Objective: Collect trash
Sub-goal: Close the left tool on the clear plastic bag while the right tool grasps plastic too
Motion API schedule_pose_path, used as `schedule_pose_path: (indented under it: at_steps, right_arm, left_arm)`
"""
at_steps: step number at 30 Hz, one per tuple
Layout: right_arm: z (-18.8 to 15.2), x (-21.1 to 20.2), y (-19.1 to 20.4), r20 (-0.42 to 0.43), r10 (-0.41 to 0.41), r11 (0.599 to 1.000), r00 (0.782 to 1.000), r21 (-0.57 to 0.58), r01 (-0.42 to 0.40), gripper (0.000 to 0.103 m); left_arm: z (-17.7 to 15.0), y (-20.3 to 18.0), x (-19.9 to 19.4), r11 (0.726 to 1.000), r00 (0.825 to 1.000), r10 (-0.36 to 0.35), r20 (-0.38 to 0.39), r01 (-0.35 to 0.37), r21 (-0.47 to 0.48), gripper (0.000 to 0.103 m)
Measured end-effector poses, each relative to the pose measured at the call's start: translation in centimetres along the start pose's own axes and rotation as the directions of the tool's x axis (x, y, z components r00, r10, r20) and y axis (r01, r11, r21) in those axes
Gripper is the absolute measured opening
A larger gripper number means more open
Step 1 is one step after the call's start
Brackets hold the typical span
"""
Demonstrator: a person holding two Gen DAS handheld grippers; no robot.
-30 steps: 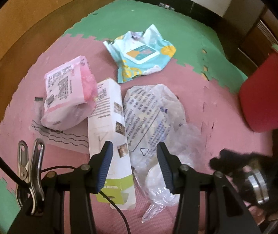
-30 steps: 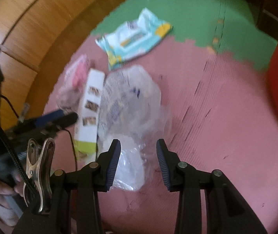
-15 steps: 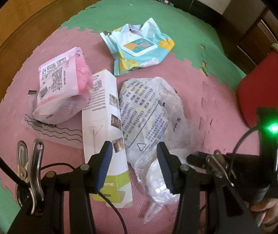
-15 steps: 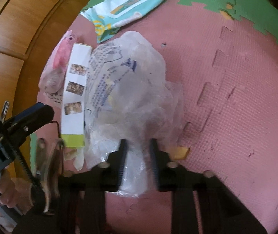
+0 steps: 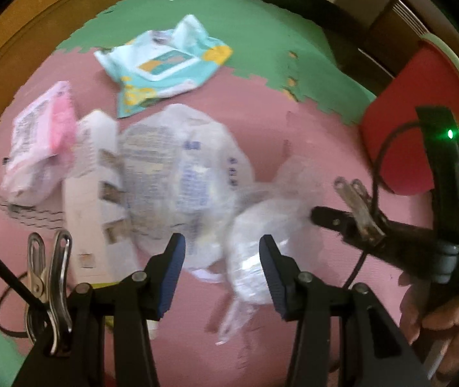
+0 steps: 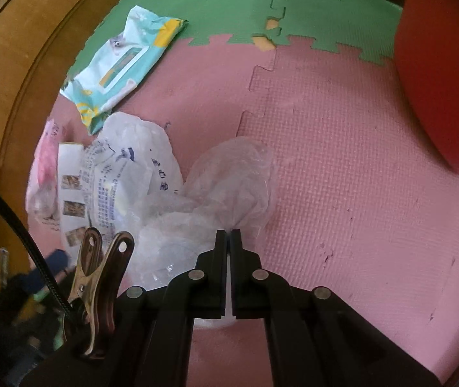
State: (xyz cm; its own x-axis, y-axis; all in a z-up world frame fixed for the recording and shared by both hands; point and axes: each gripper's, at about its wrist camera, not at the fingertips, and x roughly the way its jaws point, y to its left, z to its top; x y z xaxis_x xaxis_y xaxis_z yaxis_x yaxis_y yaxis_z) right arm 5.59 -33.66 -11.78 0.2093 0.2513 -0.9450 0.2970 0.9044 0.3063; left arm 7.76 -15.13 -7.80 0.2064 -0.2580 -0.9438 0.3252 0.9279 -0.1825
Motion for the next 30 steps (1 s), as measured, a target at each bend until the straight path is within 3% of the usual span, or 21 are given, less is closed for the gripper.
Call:
schedule_pose_path:
  at_steps: [2, 6, 9, 17, 22, 30]
  right_arm:
    - [0.1, -0.5, 0.0, -0.010, 0.005, 1.000, 1.000, 0.003, -0.005, 0.004]
    - [1.0, -1.3, -0.9, 0.008, 0.014, 1.000, 1.000, 0.020, -0.014, 0.022]
    - [2.2, -0.5, -1.6, 0.010, 0.022, 0.999, 1.000, 0.027, -0.023, 0.027]
    - [3.3, 2.0, -2.8, -0.044, 0.099, 0.992, 0.994, 0.082, -0.095, 0.029]
    - [2.9, 3.0, -2.3, -0.056, 0.056, 0.997, 0.997, 0.055, -0.053, 0.034]
    - [2.7, 4.1, -1.9, -0.058, 0.028, 0.999, 0.998, 0.032, -0.026, 0.035]
  left_arm:
    - [-0.2, -1.0, 1.2, 1.000, 1.000, -0.018, -0.018, 0.018, -0.016, 0.050]
    - [-1.5, -1.5, 3.0, 0.998, 0.998, -0.022, -0.051, 0.020, -0.053, 0.050]
    - [-2.0, -1.2, 4.0, 0.997, 0.997, -0.022, -0.070, 0.017, -0.070, 0.051]
    - [-2.6, -0.7, 6.2, 0.993, 0.992, -0.053, -0.113, 0.041, -0.109, 0.057]
    - [-2.7, -0.6, 7.3, 0.989, 0.989, -0.081, -0.124, 0.064, -0.131, 0.068]
    - [-2.7, -1.9, 7.9, 0.995, 0.989, -0.081, -0.122, 0.074, -0.063, 0.085]
